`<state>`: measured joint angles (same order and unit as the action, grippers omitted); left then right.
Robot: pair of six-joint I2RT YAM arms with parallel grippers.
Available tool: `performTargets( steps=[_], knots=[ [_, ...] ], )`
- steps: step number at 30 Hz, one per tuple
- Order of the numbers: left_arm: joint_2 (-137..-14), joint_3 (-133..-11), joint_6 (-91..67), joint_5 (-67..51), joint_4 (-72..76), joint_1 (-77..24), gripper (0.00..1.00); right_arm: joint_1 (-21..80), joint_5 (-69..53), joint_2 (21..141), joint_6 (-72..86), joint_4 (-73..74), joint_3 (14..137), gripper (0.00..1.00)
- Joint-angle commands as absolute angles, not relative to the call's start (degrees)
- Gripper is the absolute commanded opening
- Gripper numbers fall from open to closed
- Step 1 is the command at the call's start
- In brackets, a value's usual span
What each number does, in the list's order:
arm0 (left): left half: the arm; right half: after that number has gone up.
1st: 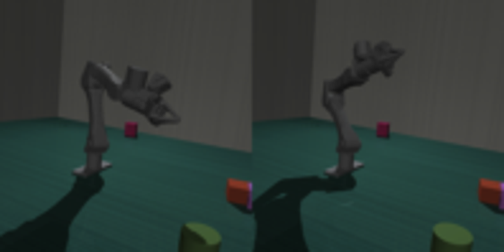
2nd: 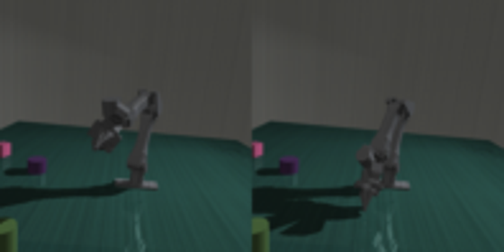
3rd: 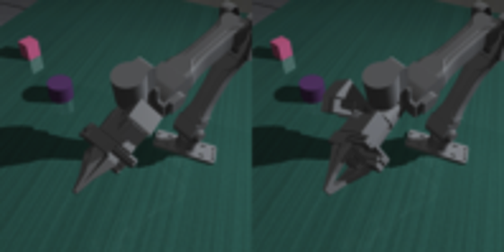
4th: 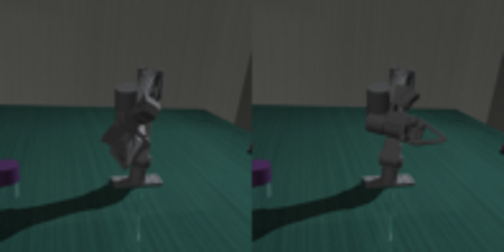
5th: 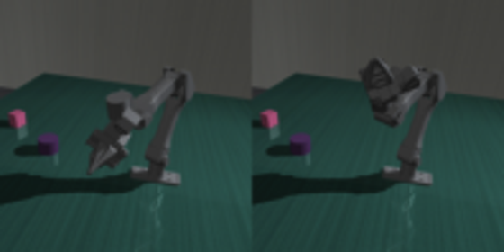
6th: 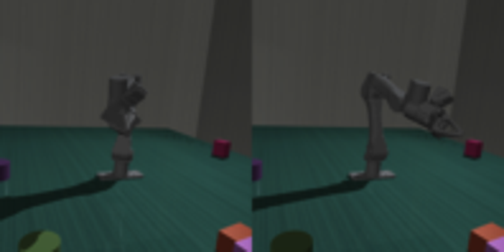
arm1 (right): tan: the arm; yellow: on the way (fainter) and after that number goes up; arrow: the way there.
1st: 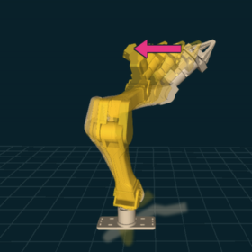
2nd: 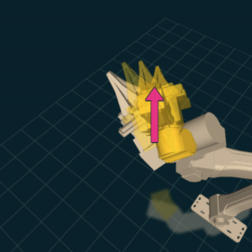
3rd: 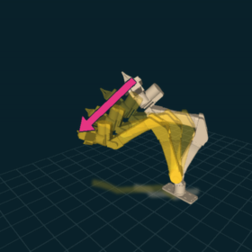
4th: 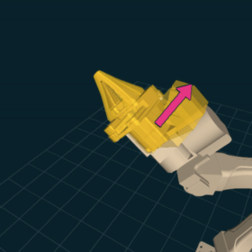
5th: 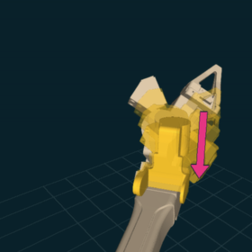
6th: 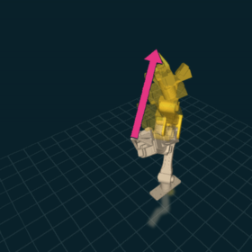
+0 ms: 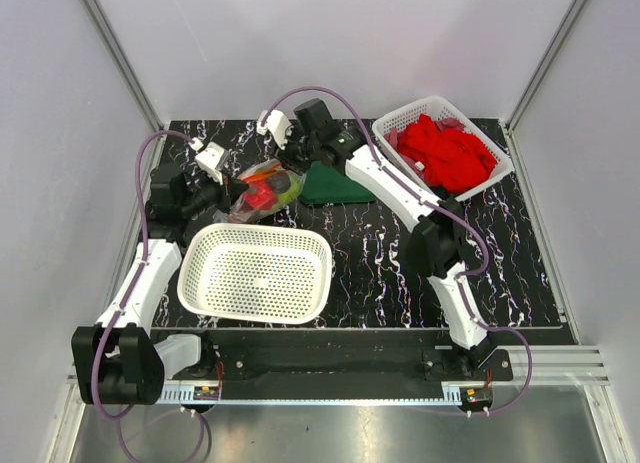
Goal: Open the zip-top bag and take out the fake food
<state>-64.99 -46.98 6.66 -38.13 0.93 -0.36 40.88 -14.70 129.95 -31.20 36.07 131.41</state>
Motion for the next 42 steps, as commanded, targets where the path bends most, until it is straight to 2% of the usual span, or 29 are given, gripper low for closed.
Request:
performTargets(
  steps=[1,2,5,7,13,16,17,19,20,21,23,27,29,31,32,33,35,37,39,42],
  knots=[
    [-64.69,-47.64,7.29,-40.61,4.04,-0.09,0.0,42.19,-17.31,130.08,-33.39,33.31,131.22,0.39],
    [-64.69,-47.81,7.29,-40.61,3.87,-0.09,0.0,42.19,-17.58,130.17,-33.57,33.22,131.05,0.39],
    [-64.69,-47.99,7.38,-40.61,3.96,-0.09,0.0,42.28,-16.79,131.48,-32.52,33.13,132.97,0.21],
    [-64.69,-48.6,6.95,-39.21,3.87,-0.09,0.0,42.19,-16.09,132.45,-32.26,33.13,134.47,0.02],
    [-66.53,-54.3,2.82,-27.38,2.64,2.2,0.0,42.28,-12.4,135.26,-23.76,33.57,143.07,0.0],
    [-69.51,-59.65,1.59,-20.51,0.18,2.46,0.04,42.45,-10.99,135.62,-15.68,34.19,147.74,0.0],
    [-70.57,-61.07,1.41,-18.83,-2.35,2.72,0.2,42.45,-10.55,135.35,-13.82,34.28,148.53,0.0],
    [-73.28,-64.06,-1.65,-14.79,-4.91,2.99,0.32,43.15,-9.76,134.91,-8.82,34.1,149.85,0.0],
    [-73.82,-66.25,-2.71,-13.9,-7.01,3.34,0.46,43.42,-9.15,134.74,-7.22,33.93,150.29,0.0],
    [-74.18,-67.31,-3.59,-13.45,-8.08,3.34,0.56,43.94,-8.62,134.82,-5.03,34.01,151.34,0.0],
    [-74.18,-69.77,-6.58,-12.92,-11.85,3.34,0.68,44.73,-8.18,135.35,-3.35,34.01,152.13,0.0],
    [-67.52,-67.86,-10.1,-13.27,-14.15,3.34,0.76,46.14,-7.12,135.61,1.3,34.28,152.58,0.0],
    [-62.7,-65.49,-11.69,-17.39,-12.22,3.34,0.71,46.41,-7.55,135.7,2.63,34.28,153.1,0.0],
    [-60.22,-61.63,-12.91,-20.28,-9.51,3.34,0.56,46.49,-7.74,135.88,3.95,34.1,153.46,0.0],
    [-59.16,-60.31,-13.88,-22.3,-7.93,3.34,0.52,46.58,-7.47,135.88,4.56,34.1,153.72,0.0],
    [-59.15,-58.38,-14.93,-24.93,-6.43,3.34,0.4,46.58,-7.56,135.88,5.53,34.1,153.63,0.0],
    [-60.11,-57.83,-15.47,-29.26,-5.8,2.81,0.33,46.67,-8.0,135.88,6.76,33.75,153.63,0.0],
    [-61.78,-57.31,-15.12,-30.41,-8.42,2.03,0.3,46.58,-8.78,136.14,8.26,33.66,153.81,0.0],
    [-62.14,-56.43,-14.16,-29.37,-9.4,0.89,0.3,46.58,-9.23,136.41,9.05,33.66,153.81,0.0],
    [-63.18,-55.63,-11.61,-22.88,-12.21,-3.33,0.38,46.58,-9.49,136.23,9.4,33.66,153.02,0.0]
  ],
)
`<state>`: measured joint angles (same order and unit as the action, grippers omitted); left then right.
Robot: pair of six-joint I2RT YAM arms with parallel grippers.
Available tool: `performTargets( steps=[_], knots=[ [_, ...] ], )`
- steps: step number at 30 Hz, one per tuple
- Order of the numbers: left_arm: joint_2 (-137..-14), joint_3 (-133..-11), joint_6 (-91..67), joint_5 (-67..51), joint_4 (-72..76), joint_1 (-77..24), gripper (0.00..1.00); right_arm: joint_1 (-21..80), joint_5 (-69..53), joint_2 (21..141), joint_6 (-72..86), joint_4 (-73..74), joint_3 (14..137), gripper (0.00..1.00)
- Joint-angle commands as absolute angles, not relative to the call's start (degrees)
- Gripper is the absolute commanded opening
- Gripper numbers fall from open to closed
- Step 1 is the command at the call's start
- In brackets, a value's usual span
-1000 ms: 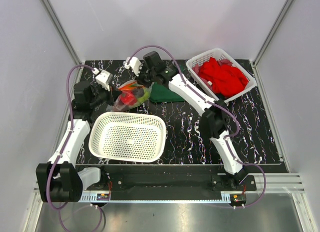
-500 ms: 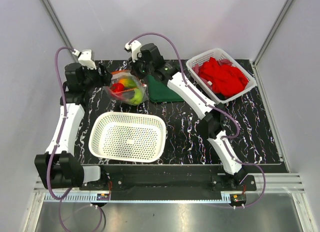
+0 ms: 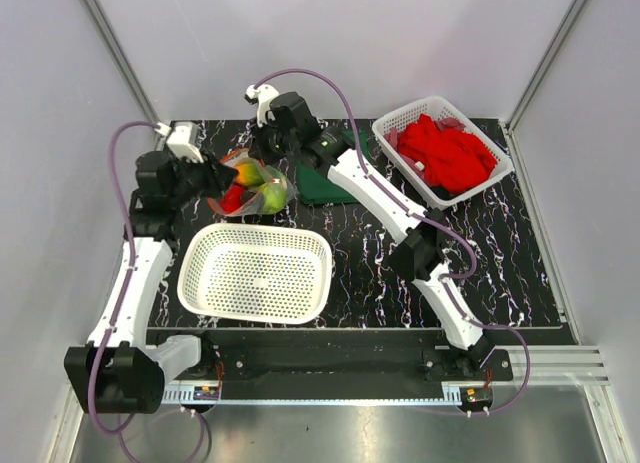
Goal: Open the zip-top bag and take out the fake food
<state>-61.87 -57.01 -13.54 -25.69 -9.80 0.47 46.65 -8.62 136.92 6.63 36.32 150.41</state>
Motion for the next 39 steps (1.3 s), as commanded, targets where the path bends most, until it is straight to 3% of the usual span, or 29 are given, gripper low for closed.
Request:
performTargets(
  steps=[1,2,4,8,13,16,18,20,22,24,27,29,31,39],
  knots=[
    [-63.72,-55.9,-11.43,-21.37,-13.78,-5.25,0.42,46.58,-9.58,136.14,9.32,33.66,152.84,0.0],
    [-64.42,-56.42,-11.6,-20.23,-14.32,-5.97,0.5,46.58,-9.75,136.14,9.4,33.66,152.75,0.0],
    [-66.87,-57.13,-12.13,-17.15,-16.95,-7.11,0.55,46.58,-9.93,135.97,9.75,33.58,152.49,0.0],
    [-68.64,-56.69,-13.01,-13.37,-16.53,-8.52,0.59,46.58,-10.37,135.7,10.02,33.58,151.96,0.0],
    [-68.64,-53.53,-14.06,-8.26,-12.4,-9.84,0.58,46.58,-10.81,135.7,10.02,33.57,151.96,0.0],
    [-69.0,-53.0,-15.46,-9.66,-10.99,-9.84,0.49,46.58,-11.16,135.7,9.49,33.57,151.61,0.0],
    [-66.89,-51.86,-15.82,-13.59,-9.07,-9.76,0.48,46.58,-11.08,135.53,8.97,33.66,151.26,0.0],
    [-64.26,-51.51,-14.95,-15.46,-8.7,-9.84,0.52,46.58,-10.64,135.35,8.53,33.57,150.47,0.0],
    [-62.5,-51.42,-14.42,-15.82,-9.23,-9.76,0.66,46.58,-10.98,135.35,8.35,33.57,150.29,0.0],
    [-60.57,-51.59,-14.33,-13.2,-10.1,-9.76,0.68,46.58,-11.25,135.18,8.26,33.57,150.21,0.0],
    [-61.07,-52.73,-15.38,-9.23,-10.98,-9.23,0.61,46.67,-11.25,135.09,8.17,33.57,149.94,0.0],
    [-63.53,-55.62,-15.47,-9.66,-12.9,-8.97,0.45,46.58,-11.16,135.09,8.17,33.57,149.85,0.0],
    [-68.1,-58.0,-15.12,-11.15,-14.15,-8.96,0.38,46.58,-11.16,135.0,8.35,33.49,149.94,0.0],
    [-74.97,-60.12,-13.8,-11.43,-16.0,-9.67,0.38,46.67,-12.13,135.53,9.23,33.31,151.0,0.0]
  ],
)
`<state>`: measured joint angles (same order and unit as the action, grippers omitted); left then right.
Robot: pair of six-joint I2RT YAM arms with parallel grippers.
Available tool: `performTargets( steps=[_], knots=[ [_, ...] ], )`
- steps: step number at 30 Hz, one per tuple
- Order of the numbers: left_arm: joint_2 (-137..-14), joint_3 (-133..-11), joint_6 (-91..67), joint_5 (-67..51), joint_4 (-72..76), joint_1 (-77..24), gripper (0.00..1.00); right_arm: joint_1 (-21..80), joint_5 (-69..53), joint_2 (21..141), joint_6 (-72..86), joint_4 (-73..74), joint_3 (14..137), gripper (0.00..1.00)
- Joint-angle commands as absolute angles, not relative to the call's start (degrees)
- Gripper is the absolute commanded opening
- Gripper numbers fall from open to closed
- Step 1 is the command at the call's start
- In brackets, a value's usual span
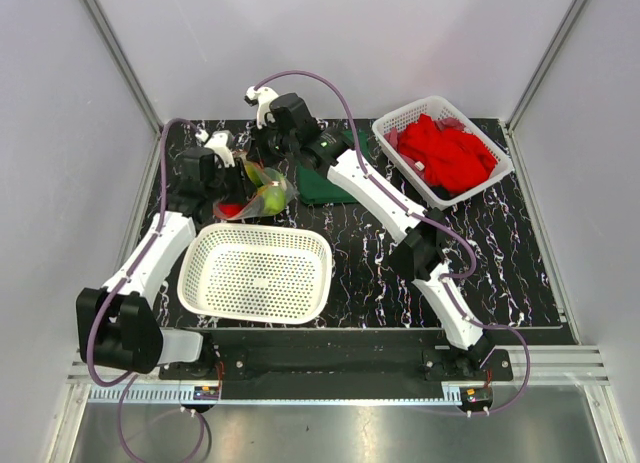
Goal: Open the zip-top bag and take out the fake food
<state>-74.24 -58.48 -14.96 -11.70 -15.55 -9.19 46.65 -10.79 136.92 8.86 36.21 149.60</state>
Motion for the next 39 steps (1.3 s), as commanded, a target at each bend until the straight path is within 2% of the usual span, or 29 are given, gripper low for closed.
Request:
performTargets(
  steps=[1,2,3,6,8,13,16,25,28,29,31,32,35,39],
  knots=[
    [-74.97,-59.77,-13.71,-11.16,-16.0,-9.84,0.4,46.58,-11.95,135.44,9.14,33.31,150.74,0.0],
    [-74.71,-59.42,-13.36,-10.99,-16.17,-10.28,0.42,46.58,-12.04,135.35,9.14,33.31,150.56,0.0],
    [-74.27,-58.46,-13.01,-10.73,-16.17,-10.46,0.5,46.58,-11.95,135.26,9.05,33.31,150.12,0.0],
    [-73.57,-57.13,-11.96,-9.23,-16.43,-11.34,0.64,46.58,-12.04,135.18,9.14,33.31,149.59,0.0],
    [-73.56,-56.78,-11.69,-8.1,-16.87,-11.69,0.69,46.58,-12.13,135.17,9.49,33.22,149.42,0.0],
    [-75.4,-54.32,-12.39,-7.03,-14.86,-12.13,0.71,46.58,-11.95,135.17,10.19,33.13,149.06,0.0],
    [-76.64,-53.44,-12.31,-7.12,-13.19,-12.3,0.66,46.67,-10.81,135.26,11.16,33.05,149.15,0.0],
    [-81.81,-51.33,-11.42,-4.49,-10.56,-12.39,0.72,46.41,-9.84,135.26,11.43,33.05,147.83,0.0],
    [-84.19,-51.86,-11.51,-3.25,-8.88,-12.39,0.62,46.41,-10.19,135.35,11.86,32.52,146.69,0.0],
    [-84.37,-52.12,-11.43,-3.08,-8.44,-12.39,0.5,46.49,-10.37,135.44,11.95,32.35,146.52,0.0],
    [-83.59,-52.47,-11.34,-1.76,-8.17,-12.39,0.33,46.41,-10.2,135.53,11.78,32.26,146.51,0.0],
    [-82.89,-52.56,-10.9,-1.67,-8.26,-12.39,0.21,46.41,-9.93,135.53,11.34,32.26,146.51,0.0],
    [-78.16,-53.43,-9.15,-1.23,-9.4,-12.39,0.08,46.32,-9.32,135.44,10.38,32.26,146.42,0.0],
    [-70.15,-55.1,-6.86,-1.84,-13.17,-12.39,0.03,45.88,-9.23,135.44,10.11,32.17,145.99,0.0]
  ],
)
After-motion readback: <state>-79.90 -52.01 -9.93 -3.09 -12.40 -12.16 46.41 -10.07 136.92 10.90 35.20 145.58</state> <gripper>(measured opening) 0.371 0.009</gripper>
